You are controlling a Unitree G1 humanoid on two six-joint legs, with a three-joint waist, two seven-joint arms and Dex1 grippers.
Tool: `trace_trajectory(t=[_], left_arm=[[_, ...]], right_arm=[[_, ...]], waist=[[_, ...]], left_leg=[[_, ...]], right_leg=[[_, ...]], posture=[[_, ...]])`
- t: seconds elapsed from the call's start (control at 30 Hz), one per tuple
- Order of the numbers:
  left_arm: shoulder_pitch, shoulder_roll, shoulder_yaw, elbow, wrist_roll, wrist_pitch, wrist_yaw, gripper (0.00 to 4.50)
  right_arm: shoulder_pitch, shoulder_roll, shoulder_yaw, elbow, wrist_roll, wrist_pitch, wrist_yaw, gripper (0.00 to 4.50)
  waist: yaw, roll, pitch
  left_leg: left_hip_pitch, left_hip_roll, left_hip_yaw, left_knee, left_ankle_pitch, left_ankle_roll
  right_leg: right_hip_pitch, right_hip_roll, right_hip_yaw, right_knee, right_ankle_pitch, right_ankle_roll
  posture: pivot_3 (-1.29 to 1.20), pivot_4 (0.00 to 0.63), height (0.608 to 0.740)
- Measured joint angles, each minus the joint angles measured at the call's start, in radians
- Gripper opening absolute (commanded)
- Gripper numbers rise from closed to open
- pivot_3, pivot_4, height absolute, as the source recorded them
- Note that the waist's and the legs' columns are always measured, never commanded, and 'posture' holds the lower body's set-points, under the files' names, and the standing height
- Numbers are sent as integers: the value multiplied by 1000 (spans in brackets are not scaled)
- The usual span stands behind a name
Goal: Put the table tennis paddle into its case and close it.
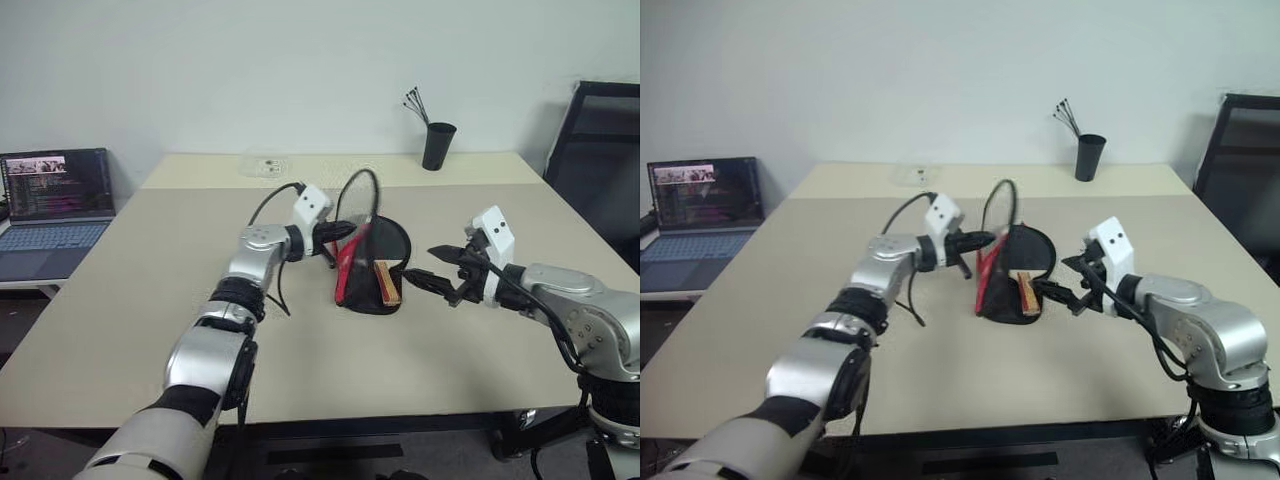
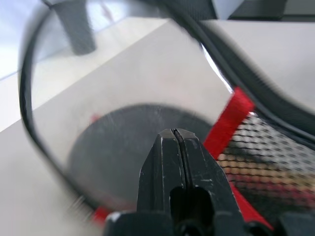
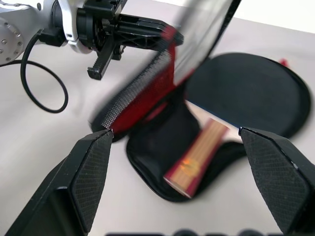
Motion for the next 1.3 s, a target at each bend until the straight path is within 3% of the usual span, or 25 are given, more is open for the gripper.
trace_trajectory(t=[0.17, 0.43, 0.53, 0.73, 0.87, 1.3], left_arm=[[-7, -24, -2, 38, 15, -34, 4, 22], [115, 117, 44, -53, -15, -27, -50, 22], [216, 177, 73, -199, -69, 34, -120, 22], [388, 285, 113, -479, -146, 194, -164, 22], [449, 303, 124, -605, -176, 277, -135, 22], [481, 313, 124, -734, -213, 372, -91, 22]], right_arm=[[11, 1, -21, 2, 10, 14, -31, 4500], [-3, 81, -21, 110, 8, 20, -103, 4500], [-66, 140, -18, 208, 1, 10, -126, 4500], [-162, 243, 16, 487, -106, -134, -159, 4500], [-204, 301, 46, 670, -186, -262, -167, 4500], [-293, 376, 127, 1000, -341, -505, -99, 4500]], waist=[[-7, 0, 0], [-10, 0, 0], [-11, 0, 0], [-9, 0, 0], [-1, 0, 0], [-6, 0, 0]], left_leg=[[0, 2, 0, 0, 0, 0], [1, 3, 1, 0, 0, 0], [1, 4, 1, 0, 0, 0], [1, 5, 1, 0, 0, 0], [1, 4, 1, 0, 0, 0], [2, 4, 1, 0, 0, 0]], right_leg=[[0, 2, 0, 1, 0, 0], [0, 2, 1, 1, 0, 0], [0, 2, 1, 1, 0, 0], [0, 1, 1, 2, 0, -1], [0, 0, 2, 2, 0, -1], [0, 1, 2, 3, 1, -1]], posture=[[0, 150, 740], [0, 150, 740], [0, 150, 740], [0, 150, 740], [0, 150, 740], [0, 150, 740]])
